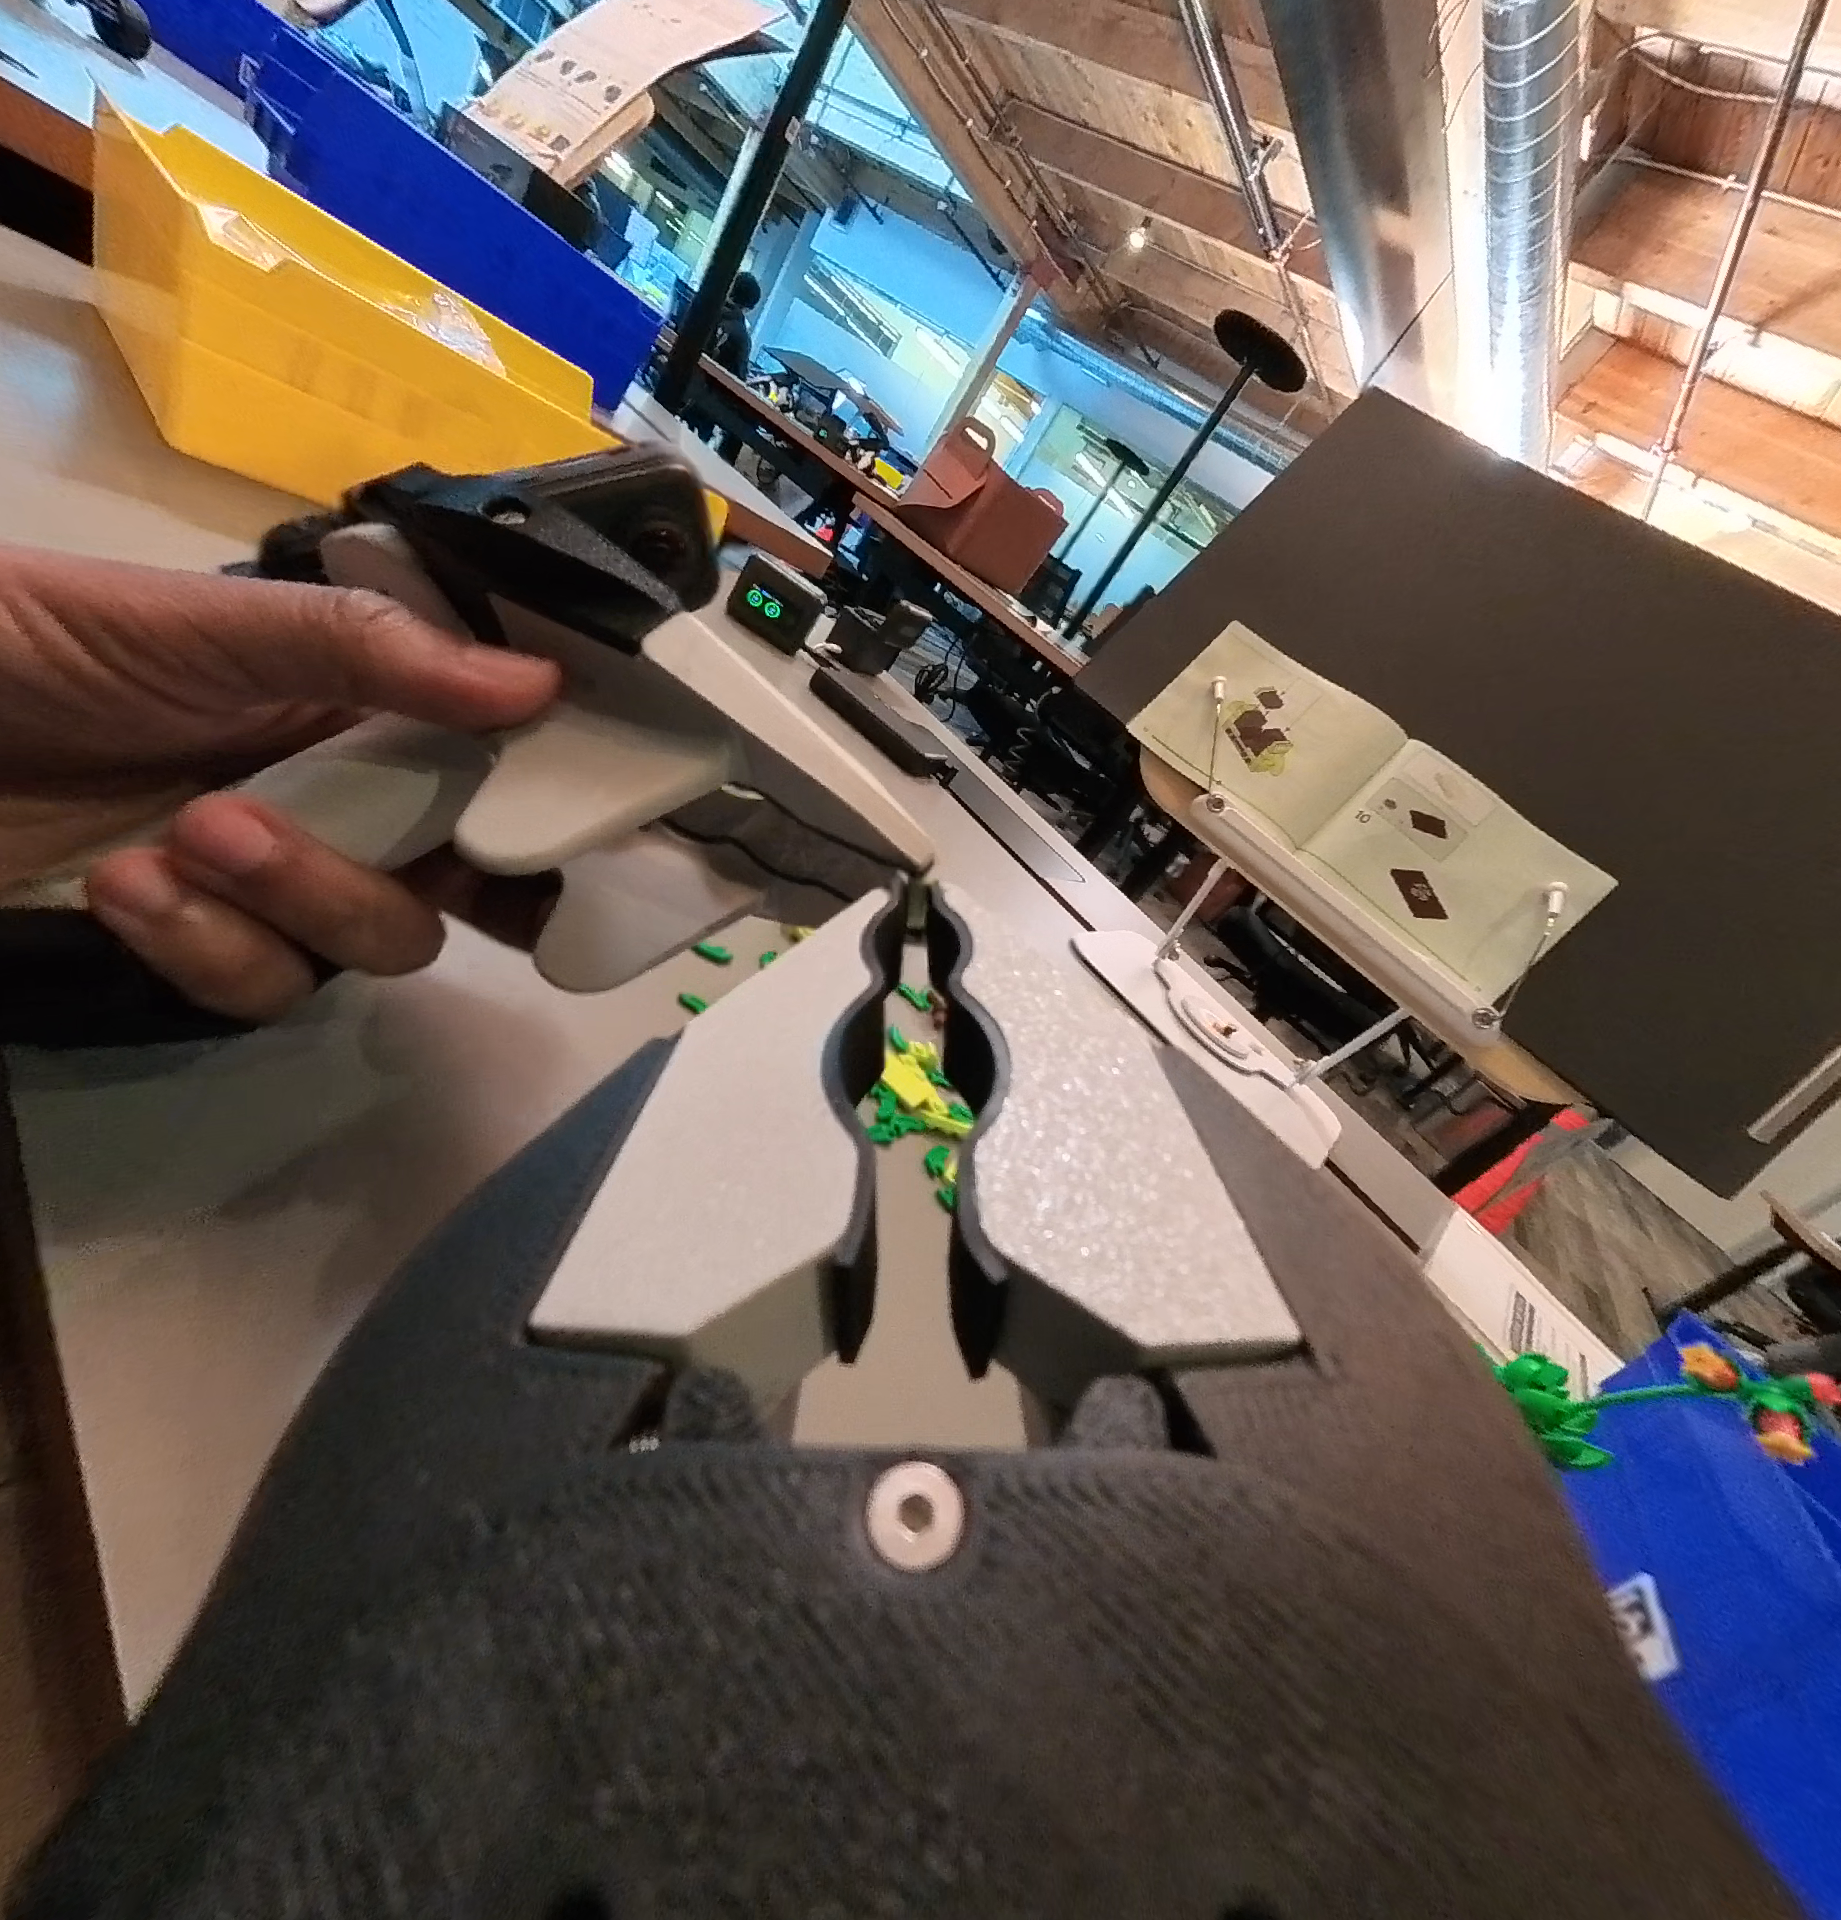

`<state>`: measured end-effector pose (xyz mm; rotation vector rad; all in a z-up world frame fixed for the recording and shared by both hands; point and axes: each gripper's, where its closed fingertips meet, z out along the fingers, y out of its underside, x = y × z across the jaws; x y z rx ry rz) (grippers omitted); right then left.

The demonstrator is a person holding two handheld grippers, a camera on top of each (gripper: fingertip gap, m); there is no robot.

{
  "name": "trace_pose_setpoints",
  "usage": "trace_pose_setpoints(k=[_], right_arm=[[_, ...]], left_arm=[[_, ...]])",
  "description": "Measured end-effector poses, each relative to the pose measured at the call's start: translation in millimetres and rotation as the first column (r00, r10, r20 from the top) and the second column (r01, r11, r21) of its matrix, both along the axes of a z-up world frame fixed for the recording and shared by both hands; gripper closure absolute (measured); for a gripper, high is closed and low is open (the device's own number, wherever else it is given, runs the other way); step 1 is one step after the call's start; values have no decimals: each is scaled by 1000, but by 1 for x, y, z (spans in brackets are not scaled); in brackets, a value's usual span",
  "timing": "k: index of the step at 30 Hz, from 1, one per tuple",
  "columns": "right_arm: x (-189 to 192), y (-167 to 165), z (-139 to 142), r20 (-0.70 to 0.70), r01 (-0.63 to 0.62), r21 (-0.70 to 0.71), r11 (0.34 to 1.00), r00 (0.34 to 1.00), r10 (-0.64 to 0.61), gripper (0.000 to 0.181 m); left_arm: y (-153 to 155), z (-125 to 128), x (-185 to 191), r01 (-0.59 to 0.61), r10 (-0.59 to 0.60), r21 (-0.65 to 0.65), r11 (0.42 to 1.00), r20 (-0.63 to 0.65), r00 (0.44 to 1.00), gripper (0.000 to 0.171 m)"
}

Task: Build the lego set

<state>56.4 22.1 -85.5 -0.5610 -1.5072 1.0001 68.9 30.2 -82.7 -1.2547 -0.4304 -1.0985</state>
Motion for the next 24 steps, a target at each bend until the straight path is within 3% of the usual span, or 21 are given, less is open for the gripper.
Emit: trace_pose_setpoints(k=[2,5,7,9,11,13,15,24], right_arm=[[2,2,1,-18,-39,-58,998,999,38,170],[4,16,1,-21,-113,-242,964,994,111,160],[0,33,-6,40,-81,-303,950,994,97,157],[-5,45,-15,94,-36,-301,953,993,67,154],[-6,49,-17,94,-24,-299,954,994,54,154],[-5,48,-17,88,-28,-291,956,994,56,155],[-6,46,-18,94,-32,-275,961,994,60,155],[-5,46,-17,86,-35,-279,960,994,61,156]], left_arm=[[-2,-3,-8,7,-11,-49,999,-66,998,159],[-10,-27,-26,10,-87,-265,964,-281,956,159],[-22,-61,-36,-38,-222,-496,867,-454,863,159],[-41,-99,-48,-167,-399,-697,698,-571,718,158],[-57,-120,-54,-275,-542,-771,574,-609,578,158],[-62,-129,-46,-293,-626,-805,516,-588,513,158],[-60,-132,-37,-270,-663,-822,501,-565,491,157],[-52,-129,-34,-302,-663,-777,552,-629,407,149]])
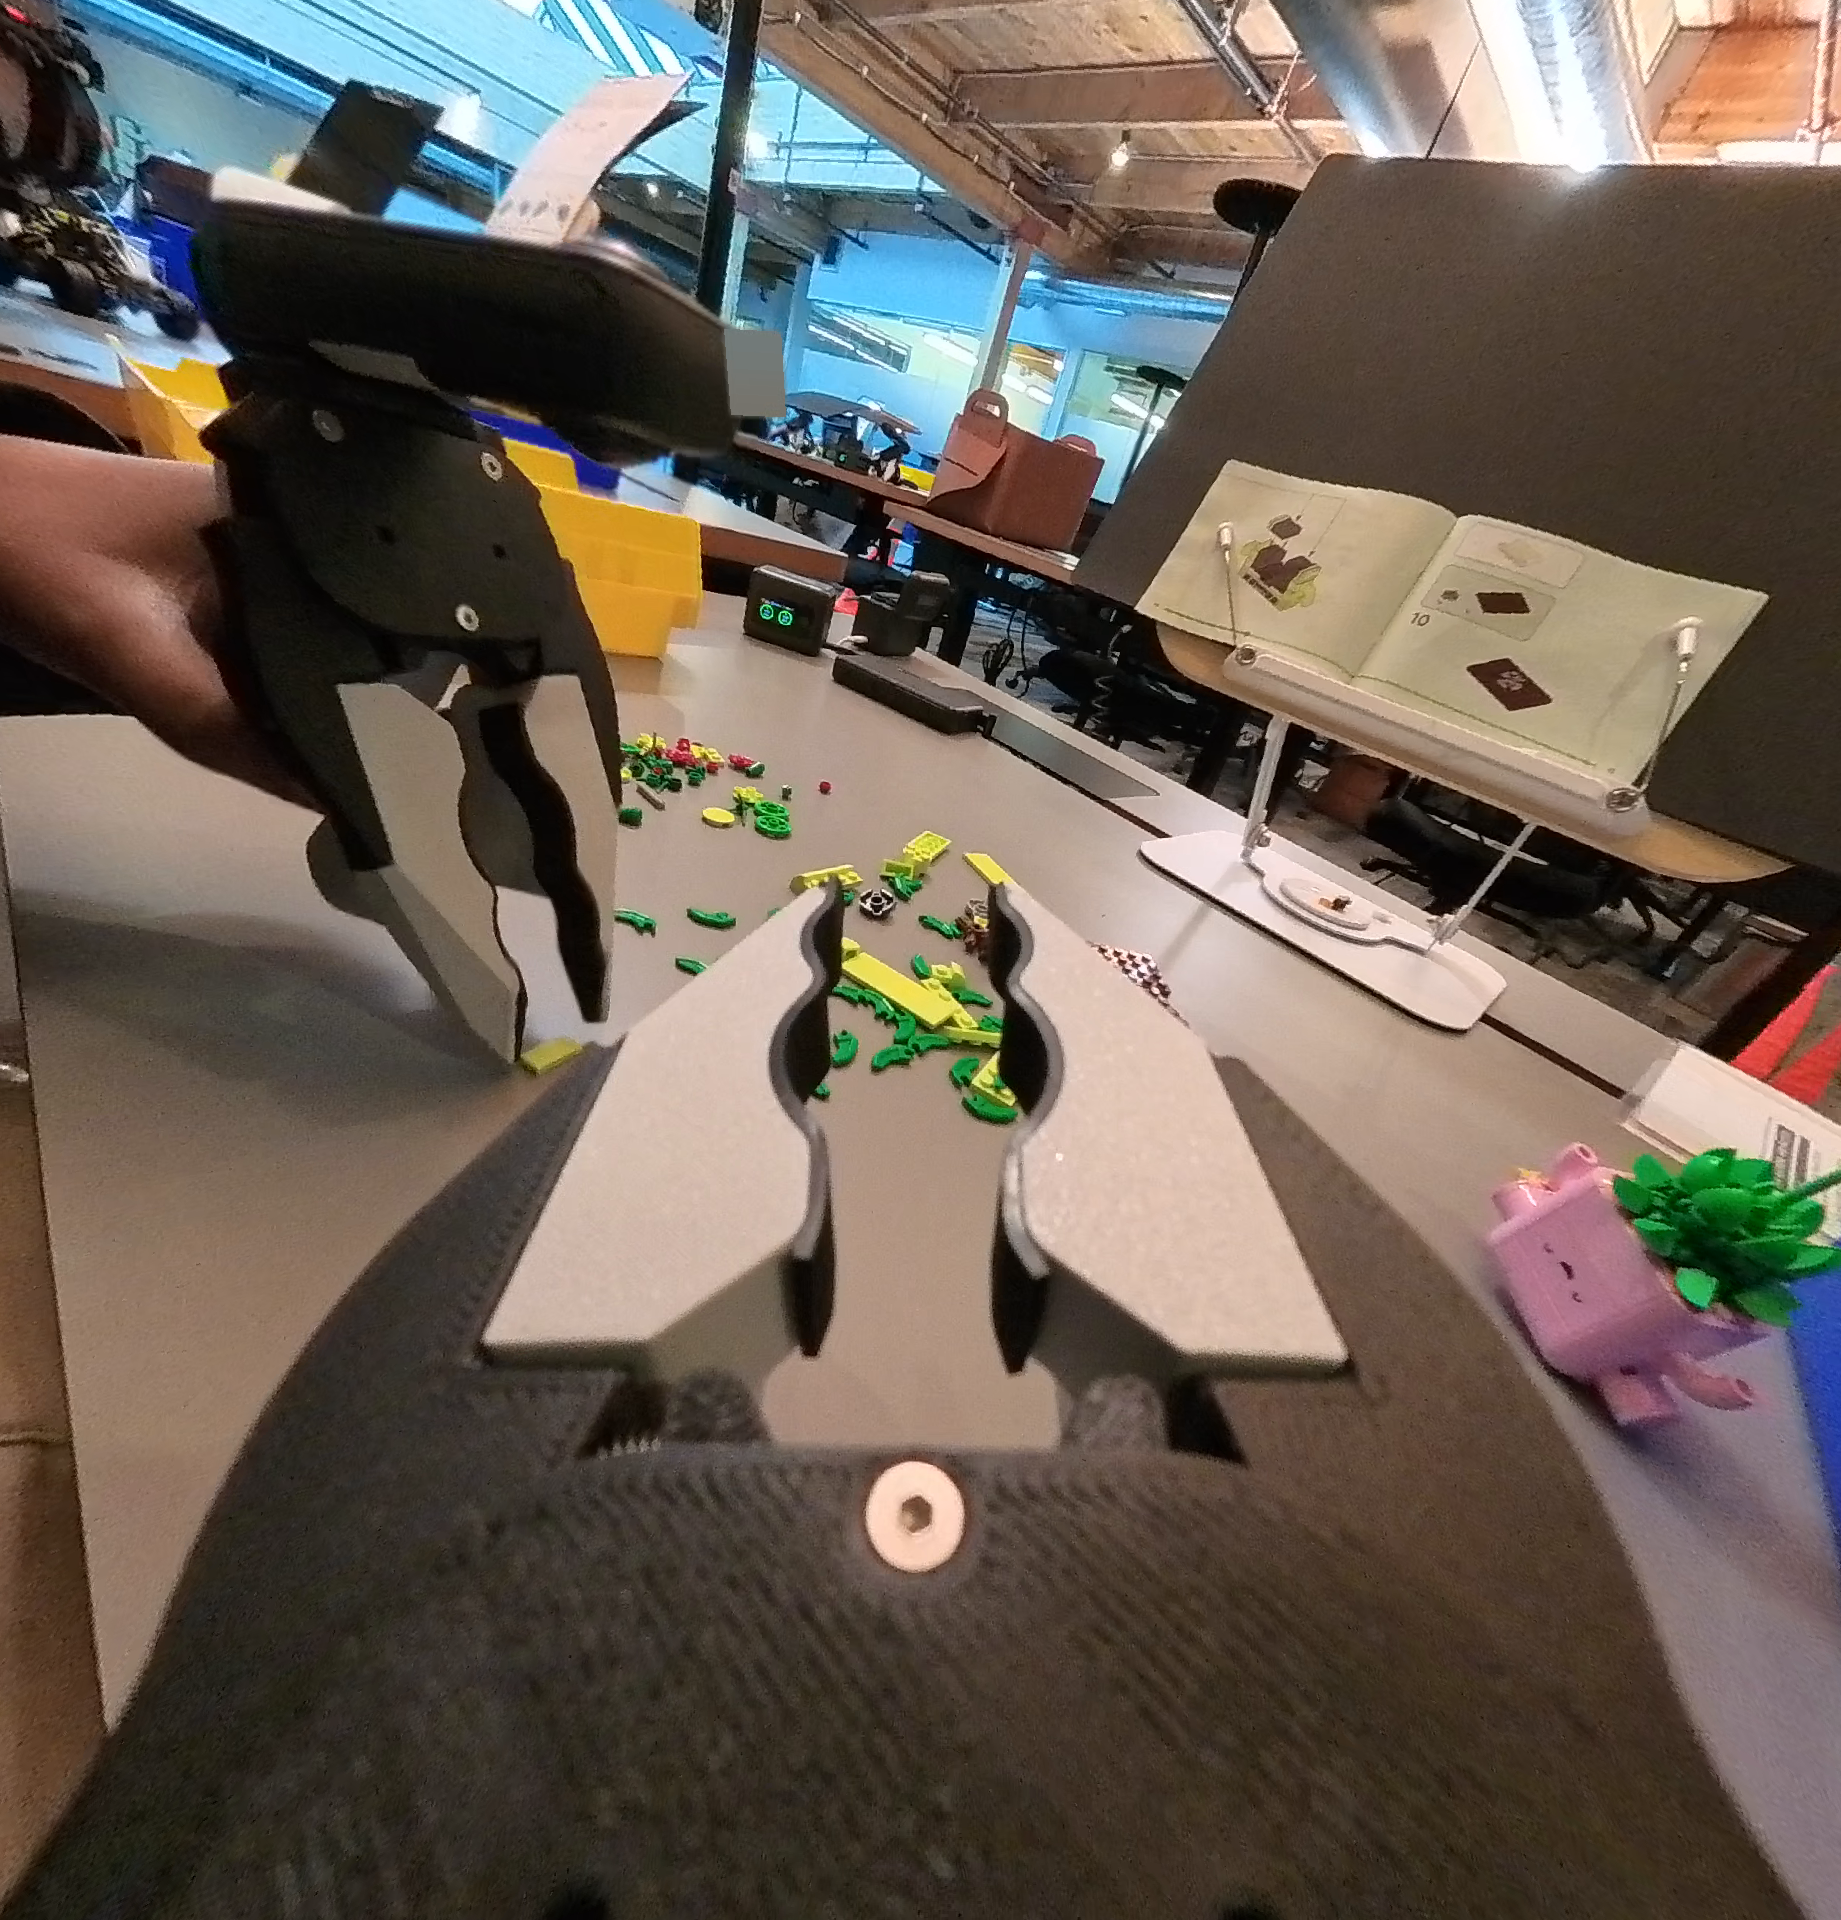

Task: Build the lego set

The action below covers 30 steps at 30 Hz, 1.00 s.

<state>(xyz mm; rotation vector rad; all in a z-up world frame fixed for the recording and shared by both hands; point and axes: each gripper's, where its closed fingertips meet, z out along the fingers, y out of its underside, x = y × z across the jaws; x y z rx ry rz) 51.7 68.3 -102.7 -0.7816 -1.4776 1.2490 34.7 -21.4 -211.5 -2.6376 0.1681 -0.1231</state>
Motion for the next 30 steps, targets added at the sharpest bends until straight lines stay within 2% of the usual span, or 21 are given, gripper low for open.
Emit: trace_pose_setpoints(k=[4,7,10,13,17,25,30], right_arm=[[2,2,0,20,-29,-35,999,999,30,150],[3,2,-13,152,-91,-69,993,983,101,144],[14,-13,-40,365,-218,-88,972,901,235,145],[22,-23,-65,509,-264,-50,963,823,252,141],[21,-26,-76,554,-270,-7,963,801,228,141],[20,-24,-73,562,-269,-76,960,784,264,142],[20,-24,-75,571,-273,-80,959,775,269,142]], left_arm=[[-2,6,0,2,-3,30,1000,30,1000,150],[-1,9,4,-12,8,49,999,80,997,152],[0,5,6,-8,6,36,999,59,998,151],[1,-1,6,-9,8,20,1000,35,999,151],[4,0,5,-12,11,39,999,30,999,156],[3,-2,4,-5,5,34,999,12,1000,151],[2,-3,5,8,-9,32,999,17,1000,154]])
